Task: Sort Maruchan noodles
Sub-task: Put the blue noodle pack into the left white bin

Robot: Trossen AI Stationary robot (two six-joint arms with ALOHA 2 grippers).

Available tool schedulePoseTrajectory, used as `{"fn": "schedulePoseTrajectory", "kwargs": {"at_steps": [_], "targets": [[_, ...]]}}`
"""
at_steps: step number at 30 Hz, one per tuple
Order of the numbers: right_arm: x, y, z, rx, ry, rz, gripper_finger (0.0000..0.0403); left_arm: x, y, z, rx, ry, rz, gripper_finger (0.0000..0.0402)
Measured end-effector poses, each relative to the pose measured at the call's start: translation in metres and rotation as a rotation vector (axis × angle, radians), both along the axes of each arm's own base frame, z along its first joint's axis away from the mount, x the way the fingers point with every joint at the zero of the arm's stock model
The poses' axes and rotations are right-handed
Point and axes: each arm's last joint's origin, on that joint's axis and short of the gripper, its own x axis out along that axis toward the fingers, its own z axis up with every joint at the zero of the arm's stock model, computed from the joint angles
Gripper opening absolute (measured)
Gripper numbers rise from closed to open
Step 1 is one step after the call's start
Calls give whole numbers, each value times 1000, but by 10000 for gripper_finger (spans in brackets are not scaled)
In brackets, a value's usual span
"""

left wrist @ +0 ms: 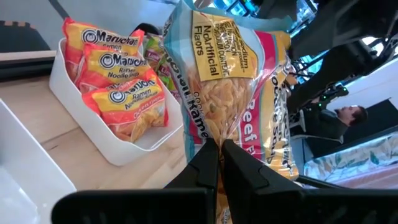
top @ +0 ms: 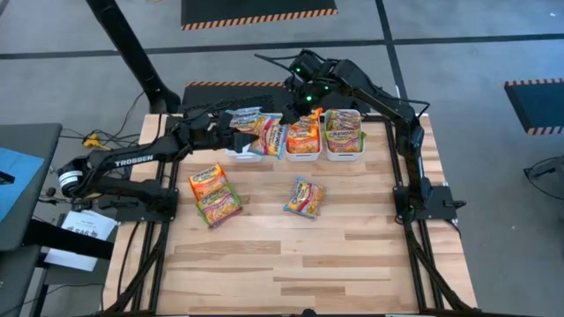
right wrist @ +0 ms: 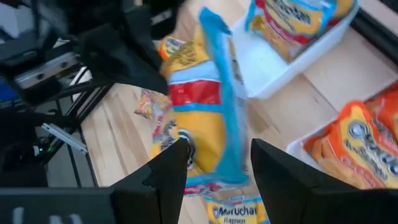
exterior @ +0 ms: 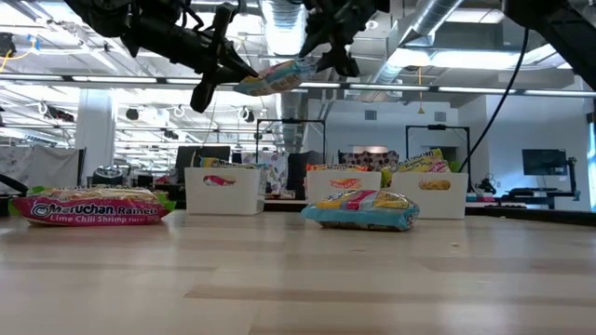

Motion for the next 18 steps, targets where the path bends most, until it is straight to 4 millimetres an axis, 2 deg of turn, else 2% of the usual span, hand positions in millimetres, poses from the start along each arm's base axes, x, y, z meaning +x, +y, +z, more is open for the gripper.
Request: {"fn": "schedulePoseTrajectory", "kwargs": {"at_steps": [13, 18], "targets": [[11, 19, 1, -55, 2, 28, 197, 0, 1, 6, 41, -54, 28, 0], [12, 20, 1, -78, 18, 16, 137, 1, 1, 7, 46, -60, 26, 0]]}}
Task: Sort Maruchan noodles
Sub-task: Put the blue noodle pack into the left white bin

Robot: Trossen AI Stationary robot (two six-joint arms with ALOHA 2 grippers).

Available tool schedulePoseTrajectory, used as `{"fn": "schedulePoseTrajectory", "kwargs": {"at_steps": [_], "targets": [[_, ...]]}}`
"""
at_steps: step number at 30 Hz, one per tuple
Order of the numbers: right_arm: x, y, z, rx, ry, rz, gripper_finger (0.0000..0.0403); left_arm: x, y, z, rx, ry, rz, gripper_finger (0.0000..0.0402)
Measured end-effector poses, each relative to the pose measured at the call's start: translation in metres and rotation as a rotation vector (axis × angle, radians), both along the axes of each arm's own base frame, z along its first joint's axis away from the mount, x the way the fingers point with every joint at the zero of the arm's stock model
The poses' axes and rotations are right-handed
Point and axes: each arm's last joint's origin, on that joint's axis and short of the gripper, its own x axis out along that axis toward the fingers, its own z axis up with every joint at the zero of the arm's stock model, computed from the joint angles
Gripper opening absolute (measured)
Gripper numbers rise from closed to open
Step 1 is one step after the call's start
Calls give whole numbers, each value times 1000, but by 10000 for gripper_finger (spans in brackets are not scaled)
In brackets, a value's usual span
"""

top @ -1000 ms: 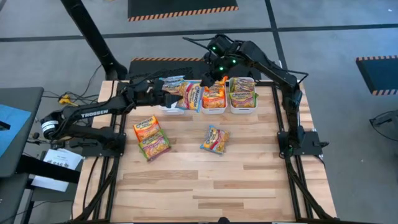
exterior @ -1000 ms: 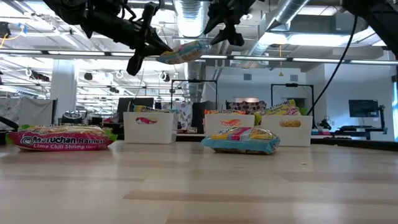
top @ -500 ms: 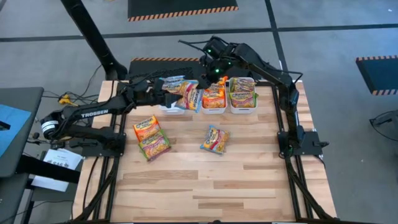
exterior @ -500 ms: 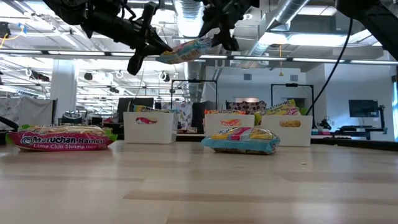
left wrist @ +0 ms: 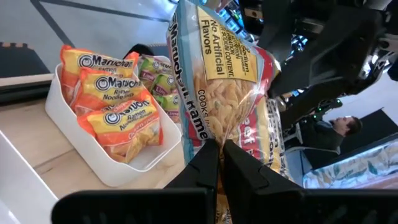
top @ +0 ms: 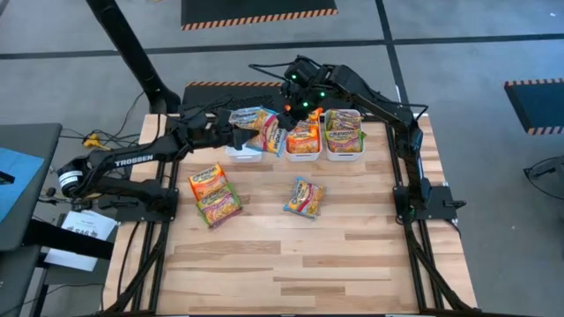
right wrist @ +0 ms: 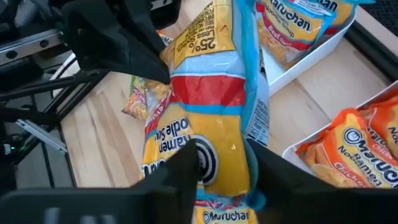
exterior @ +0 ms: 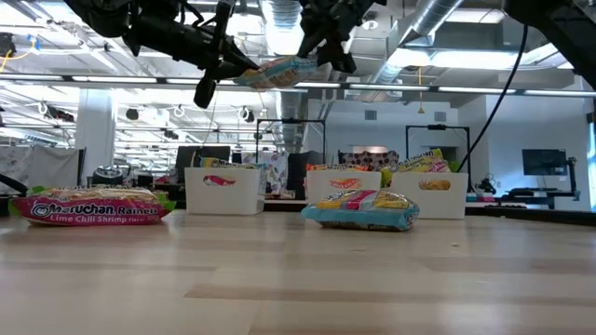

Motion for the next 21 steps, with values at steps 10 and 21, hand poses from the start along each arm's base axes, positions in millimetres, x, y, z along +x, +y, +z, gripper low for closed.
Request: {"fn": "schedulePoseTrajectory", "kwargs": {"at_steps": [10, 21], "targets": [[3, 5, 1, -116, 0, 66, 11, 0, 0, -1, 12, 15, 3, 0], [3, 10, 0, -270, 45, 146, 11, 0, -1, -1, 86, 34, -42, 67]]}}
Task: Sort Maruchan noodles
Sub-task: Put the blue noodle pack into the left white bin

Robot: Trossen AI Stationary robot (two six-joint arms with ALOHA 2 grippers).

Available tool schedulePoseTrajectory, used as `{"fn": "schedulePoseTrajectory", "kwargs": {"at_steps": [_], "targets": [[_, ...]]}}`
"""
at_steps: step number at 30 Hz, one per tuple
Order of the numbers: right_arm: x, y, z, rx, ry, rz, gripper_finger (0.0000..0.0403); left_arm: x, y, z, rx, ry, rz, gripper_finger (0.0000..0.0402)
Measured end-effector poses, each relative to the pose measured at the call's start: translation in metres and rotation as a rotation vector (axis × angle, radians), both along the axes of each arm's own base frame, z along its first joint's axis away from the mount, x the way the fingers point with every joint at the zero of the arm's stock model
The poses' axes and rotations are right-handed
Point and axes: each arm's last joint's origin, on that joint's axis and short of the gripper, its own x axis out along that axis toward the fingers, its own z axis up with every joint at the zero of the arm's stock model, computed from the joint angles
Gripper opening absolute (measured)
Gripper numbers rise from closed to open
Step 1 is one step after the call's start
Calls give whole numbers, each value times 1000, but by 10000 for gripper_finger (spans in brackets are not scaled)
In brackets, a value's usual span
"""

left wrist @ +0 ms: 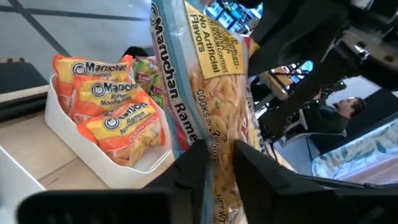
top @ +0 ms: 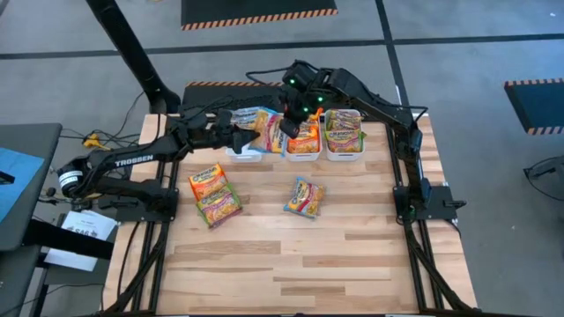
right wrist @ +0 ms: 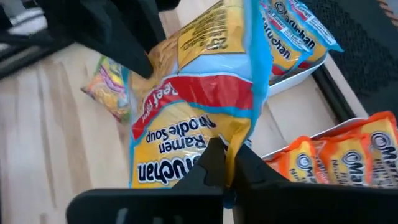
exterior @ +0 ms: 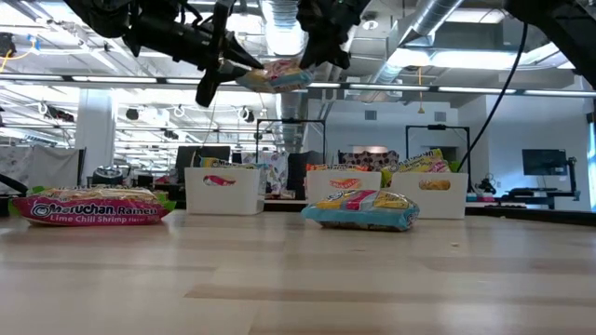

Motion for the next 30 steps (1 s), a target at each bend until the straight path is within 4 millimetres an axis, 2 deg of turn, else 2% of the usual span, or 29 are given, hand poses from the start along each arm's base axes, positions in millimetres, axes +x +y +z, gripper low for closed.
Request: {"fn": "schedulePoseTrajectory", "kwargs": {"at_steps": [6, 12, 23, 30], "targets": [[-9, 4, -7, -71, 121, 165, 11, -1, 3, 3, -28, -31, 4, 123], [-13, 14, -11, -116, 198, 314, 11, -6, 9, 2, -120, -51, -87, 134], [0, 66, -14, -240, 219, 669, 11, -2, 1, 0, -203, -48, -219, 135], [8, 94, -13, -297, 190, 799, 11, 5, -15, -1, -256, -37, -317, 135]]}}
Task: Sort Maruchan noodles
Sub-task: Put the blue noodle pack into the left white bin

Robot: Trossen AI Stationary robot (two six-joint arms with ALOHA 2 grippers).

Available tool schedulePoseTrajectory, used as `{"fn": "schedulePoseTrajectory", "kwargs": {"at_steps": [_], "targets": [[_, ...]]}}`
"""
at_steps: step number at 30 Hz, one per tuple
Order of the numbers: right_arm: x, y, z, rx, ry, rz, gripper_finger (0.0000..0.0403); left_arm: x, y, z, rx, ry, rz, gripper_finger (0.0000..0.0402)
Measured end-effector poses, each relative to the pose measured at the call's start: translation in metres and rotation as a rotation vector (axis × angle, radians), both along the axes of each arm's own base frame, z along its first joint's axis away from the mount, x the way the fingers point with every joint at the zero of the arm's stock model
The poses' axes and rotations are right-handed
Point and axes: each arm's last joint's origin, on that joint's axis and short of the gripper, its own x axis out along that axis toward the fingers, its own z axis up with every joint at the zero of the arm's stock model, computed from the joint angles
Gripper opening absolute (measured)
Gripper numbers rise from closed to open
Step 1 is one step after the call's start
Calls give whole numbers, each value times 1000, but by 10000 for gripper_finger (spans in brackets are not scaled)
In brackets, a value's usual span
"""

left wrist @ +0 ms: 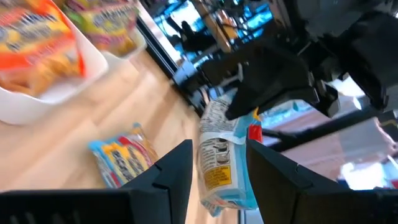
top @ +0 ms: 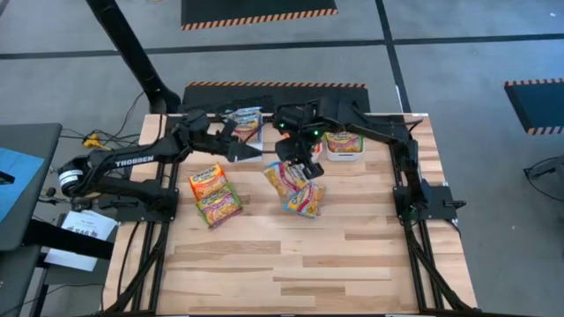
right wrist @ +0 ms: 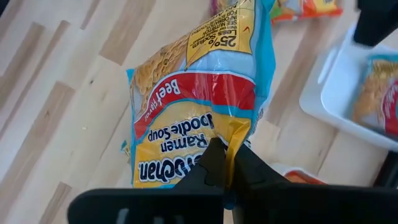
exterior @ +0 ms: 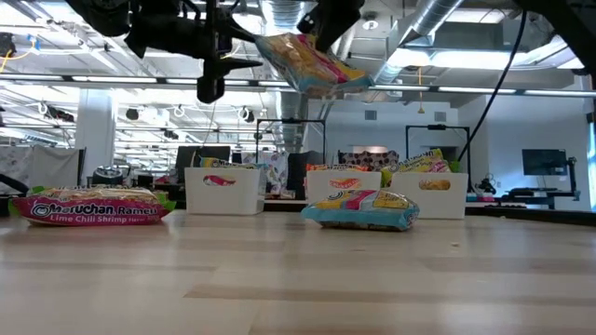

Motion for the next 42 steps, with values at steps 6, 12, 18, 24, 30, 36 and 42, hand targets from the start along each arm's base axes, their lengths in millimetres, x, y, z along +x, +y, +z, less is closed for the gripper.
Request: {"fn": "schedulePoseTrajectory", "kwargs": {"at_steps": [6, 12, 18, 24, 30, 36, 42], "targets": [[2, 10, 0, 10, 3, 3, 11, 8, -21, 0, 82, -6, -98, 135], [0, 17, -1, 56, 48, -74, 11, 12, -32, 0, 125, -12, -147, 135], [-3, 30, -3, 83, 103, -58, 11, 13, -31, 0, 61, -2, -100, 135], [0, 48, -2, 95, 94, -16, 11, 14, -39, -2, -6, 15, -156, 135], [2, 64, -2, 98, 80, 12, 11, 19, -61, -2, -20, 18, -245, 135], [5, 74, -1, 105, 64, 19, 11, 22, -74, -3, -16, 32, -242, 135], [6, 81, 0, 102, 49, 42, 11, 23, -81, -5, -63, 62, -240, 135]]}}
